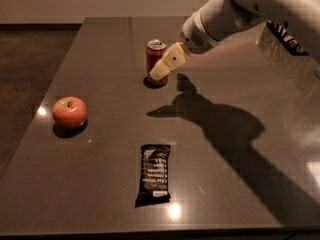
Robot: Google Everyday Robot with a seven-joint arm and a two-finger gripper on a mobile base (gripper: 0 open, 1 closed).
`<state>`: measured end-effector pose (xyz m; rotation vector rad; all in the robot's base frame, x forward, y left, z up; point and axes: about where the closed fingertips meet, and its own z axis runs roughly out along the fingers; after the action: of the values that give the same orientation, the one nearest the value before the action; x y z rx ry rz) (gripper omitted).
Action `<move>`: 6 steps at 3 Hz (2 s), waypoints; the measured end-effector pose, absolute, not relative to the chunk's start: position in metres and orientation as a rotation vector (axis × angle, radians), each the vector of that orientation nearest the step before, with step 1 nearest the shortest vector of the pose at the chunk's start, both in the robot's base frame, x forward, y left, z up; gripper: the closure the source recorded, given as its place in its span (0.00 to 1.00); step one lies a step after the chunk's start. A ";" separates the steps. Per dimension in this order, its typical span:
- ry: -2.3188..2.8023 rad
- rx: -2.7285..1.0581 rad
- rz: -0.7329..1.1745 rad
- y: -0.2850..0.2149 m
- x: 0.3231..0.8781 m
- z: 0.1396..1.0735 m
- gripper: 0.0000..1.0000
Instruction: Move coke can near rxbar chocolate
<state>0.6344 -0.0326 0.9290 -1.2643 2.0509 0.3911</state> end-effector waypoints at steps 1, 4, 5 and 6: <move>2.045 -1.235 0.411 -0.011 0.651 0.917 0.00; 2.026 -1.181 0.448 0.005 0.677 0.915 0.38; 2.016 -1.206 0.445 -0.002 0.674 0.920 0.61; 1.988 -1.264 0.450 -0.010 0.655 0.930 0.84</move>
Offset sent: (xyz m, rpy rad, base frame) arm 0.0501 0.0470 -0.0213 0.0590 -0.0150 -0.0513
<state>0.6548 -0.0101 0.9301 -1.2644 1.9881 0.4496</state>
